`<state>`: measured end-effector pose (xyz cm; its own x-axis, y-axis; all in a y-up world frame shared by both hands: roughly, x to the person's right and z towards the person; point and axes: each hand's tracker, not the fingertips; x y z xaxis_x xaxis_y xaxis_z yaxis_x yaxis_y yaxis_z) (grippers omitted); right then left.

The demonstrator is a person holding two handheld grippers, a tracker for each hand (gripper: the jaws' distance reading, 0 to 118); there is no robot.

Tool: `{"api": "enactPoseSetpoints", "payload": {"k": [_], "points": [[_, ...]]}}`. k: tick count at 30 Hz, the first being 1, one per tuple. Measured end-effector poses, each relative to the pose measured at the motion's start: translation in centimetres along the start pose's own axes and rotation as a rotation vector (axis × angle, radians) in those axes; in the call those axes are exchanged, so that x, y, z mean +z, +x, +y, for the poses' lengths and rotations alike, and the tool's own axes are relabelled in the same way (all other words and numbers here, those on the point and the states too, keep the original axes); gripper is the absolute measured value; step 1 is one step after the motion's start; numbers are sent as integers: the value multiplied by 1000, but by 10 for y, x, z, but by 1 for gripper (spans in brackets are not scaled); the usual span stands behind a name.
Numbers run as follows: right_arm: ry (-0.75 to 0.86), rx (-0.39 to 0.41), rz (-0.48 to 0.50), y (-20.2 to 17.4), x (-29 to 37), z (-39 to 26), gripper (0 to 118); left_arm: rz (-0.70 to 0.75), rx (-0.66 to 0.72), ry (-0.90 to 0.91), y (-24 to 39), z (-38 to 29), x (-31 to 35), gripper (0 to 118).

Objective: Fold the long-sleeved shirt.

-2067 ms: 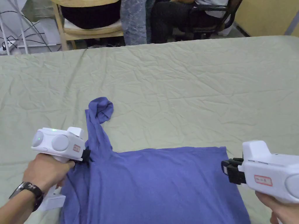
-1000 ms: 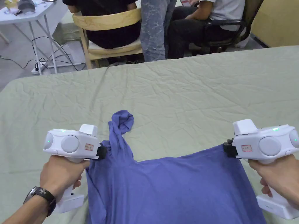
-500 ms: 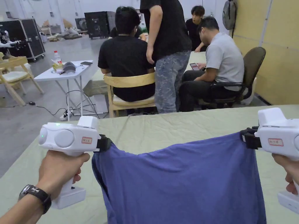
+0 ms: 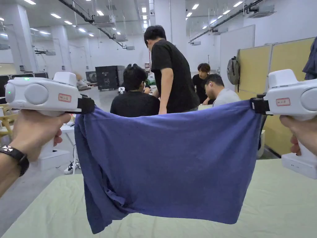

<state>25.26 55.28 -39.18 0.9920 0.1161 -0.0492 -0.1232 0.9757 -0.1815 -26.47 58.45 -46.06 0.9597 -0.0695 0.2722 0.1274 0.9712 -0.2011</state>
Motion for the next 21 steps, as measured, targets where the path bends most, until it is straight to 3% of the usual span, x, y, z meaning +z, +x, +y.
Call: {"api": "enactPoseSetpoints", "payload": {"k": [10,13,21], "points": [[129,-40,-42,26,32,101,7,19,-42,132,-3,106,36,4],[148,-61,-36,30,40,112,7,16,-30,146,-3,117,37,4],[133,-15,-54,33,29,117,7,21,-11,136,-9,119,17,4]]}}
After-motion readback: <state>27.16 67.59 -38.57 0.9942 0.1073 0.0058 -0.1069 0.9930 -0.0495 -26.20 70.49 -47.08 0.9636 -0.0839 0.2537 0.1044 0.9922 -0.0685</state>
